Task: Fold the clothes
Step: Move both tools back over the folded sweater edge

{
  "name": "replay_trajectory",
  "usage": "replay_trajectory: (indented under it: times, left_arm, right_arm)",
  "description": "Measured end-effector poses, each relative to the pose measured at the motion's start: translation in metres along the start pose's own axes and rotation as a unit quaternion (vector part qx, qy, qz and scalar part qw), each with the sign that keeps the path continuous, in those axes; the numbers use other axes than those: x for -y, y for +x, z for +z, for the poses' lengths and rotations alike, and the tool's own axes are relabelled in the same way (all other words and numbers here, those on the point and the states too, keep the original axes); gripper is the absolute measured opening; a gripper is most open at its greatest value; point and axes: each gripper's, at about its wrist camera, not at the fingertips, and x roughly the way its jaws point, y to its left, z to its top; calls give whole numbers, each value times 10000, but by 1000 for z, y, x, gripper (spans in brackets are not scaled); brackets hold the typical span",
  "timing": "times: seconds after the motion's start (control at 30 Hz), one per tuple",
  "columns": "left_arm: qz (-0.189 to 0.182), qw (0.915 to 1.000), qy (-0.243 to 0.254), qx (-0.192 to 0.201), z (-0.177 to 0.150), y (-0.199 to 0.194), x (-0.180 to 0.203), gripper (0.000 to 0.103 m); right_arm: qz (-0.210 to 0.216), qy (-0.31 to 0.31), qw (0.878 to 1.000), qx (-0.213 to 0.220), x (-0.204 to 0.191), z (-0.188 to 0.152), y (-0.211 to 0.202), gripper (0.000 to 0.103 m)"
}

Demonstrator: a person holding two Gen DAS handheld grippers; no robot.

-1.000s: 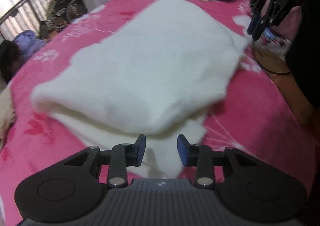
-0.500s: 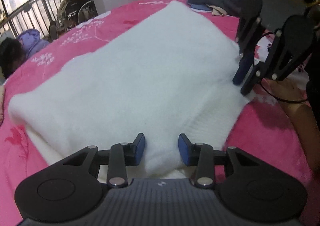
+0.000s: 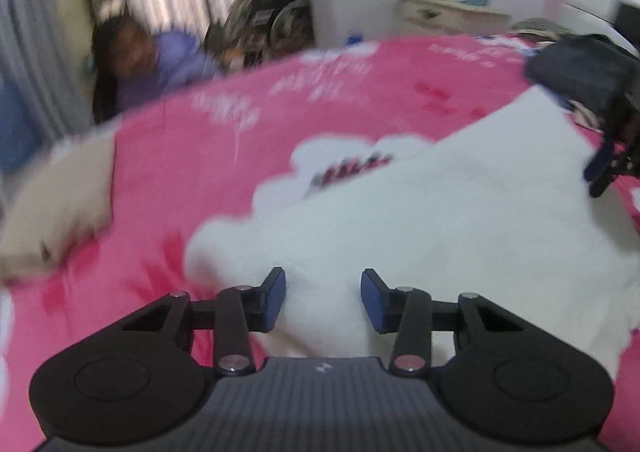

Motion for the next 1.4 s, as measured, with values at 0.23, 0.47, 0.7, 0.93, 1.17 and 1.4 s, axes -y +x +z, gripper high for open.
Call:
replay_trajectory:
  times: [0.23, 0.47, 0.7, 0.93, 1.17, 1.4]
  left_arm:
    - [-235, 9994, -268, 34, -12, -3, -12, 42]
    - [-40, 9975, -474, 527, 27, -3, -33, 44]
    - [178, 9832, -1815, 48, -3, 56, -80, 57]
    - [202, 9831, -1800, 250, 8, 46, -82, 56]
    - [-120, 9693, -2454, 113, -11, 70, -100, 64]
    - [4, 9753, -2181, 355, 6, 33, -95, 58]
  right_arm:
    - [268, 851, 9947, 519, 26, -16, -15, 17]
    - [-471, 1526, 9677, 1951, 77, 13, -46, 17]
    - [-219, 2936, 9433, 1531, 128, -20, 20, 15]
    - [-71, 3041, 9279, 2157, 131, -12, -23, 15]
    - [143, 3732, 9120, 1696, 163, -15, 39, 15]
    - [-26, 3179, 9280, 1943, 137, -22, -26, 16]
